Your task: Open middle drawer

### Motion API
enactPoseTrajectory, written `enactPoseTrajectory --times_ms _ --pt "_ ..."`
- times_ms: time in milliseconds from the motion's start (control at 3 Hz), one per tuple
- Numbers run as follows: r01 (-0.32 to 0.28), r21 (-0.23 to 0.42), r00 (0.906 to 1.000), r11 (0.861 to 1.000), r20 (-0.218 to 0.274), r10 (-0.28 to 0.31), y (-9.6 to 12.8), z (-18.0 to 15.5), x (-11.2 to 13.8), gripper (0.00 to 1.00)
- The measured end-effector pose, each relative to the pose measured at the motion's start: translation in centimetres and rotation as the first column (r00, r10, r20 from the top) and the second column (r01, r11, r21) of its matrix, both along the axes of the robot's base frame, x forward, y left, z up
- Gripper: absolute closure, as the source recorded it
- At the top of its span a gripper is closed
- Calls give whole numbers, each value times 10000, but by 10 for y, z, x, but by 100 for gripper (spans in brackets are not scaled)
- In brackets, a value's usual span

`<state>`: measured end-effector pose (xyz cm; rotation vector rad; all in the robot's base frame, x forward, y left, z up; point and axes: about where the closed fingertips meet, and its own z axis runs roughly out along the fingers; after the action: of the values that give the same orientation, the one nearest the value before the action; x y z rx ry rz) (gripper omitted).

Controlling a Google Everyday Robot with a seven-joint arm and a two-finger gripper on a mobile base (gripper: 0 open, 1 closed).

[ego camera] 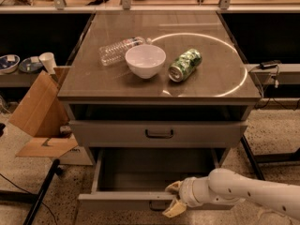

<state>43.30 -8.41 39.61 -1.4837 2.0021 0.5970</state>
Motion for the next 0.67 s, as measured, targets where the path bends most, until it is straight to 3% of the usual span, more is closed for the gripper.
enactPoseTrajectory --times_ms 333,667 --pt "0 0 10000 10000 0 0 0 2 0 36" --pt "20 23 10000 10000 29 -20 -5 1 -22 12"
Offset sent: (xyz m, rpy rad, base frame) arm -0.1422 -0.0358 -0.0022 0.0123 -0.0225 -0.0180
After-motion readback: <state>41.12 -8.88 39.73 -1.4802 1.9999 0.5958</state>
